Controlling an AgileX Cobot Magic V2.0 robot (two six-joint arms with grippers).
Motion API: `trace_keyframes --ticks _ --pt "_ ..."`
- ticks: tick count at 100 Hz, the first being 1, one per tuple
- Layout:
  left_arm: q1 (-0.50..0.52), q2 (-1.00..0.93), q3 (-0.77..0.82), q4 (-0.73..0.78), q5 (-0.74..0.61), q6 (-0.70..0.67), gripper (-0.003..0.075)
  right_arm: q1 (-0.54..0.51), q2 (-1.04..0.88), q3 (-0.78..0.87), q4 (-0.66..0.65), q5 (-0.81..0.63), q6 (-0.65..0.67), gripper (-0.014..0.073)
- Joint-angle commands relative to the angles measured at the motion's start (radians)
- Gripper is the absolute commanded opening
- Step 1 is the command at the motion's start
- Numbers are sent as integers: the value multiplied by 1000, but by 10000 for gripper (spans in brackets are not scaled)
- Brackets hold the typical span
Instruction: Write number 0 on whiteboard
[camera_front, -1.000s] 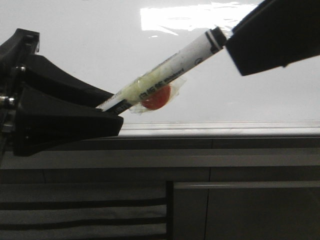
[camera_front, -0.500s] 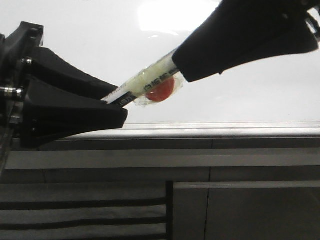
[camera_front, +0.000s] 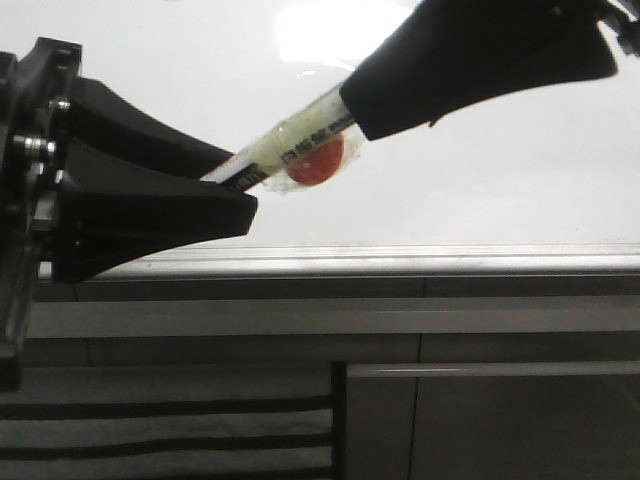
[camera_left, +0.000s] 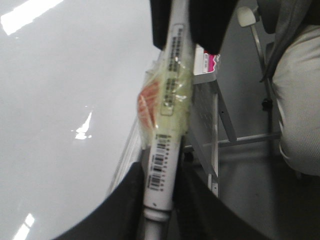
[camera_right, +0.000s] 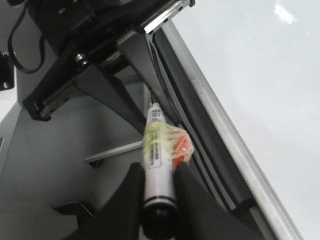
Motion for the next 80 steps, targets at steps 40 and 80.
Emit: trace_keyframes --ticks 40,80 --pt "-4 -201 -18 -132 50 -18 438 -7 45 -31 121 -96 -9 -76" --pt "-4 -649 -12 -265 333 -167 288 -7 145 -76 105 -182 -40 -76"
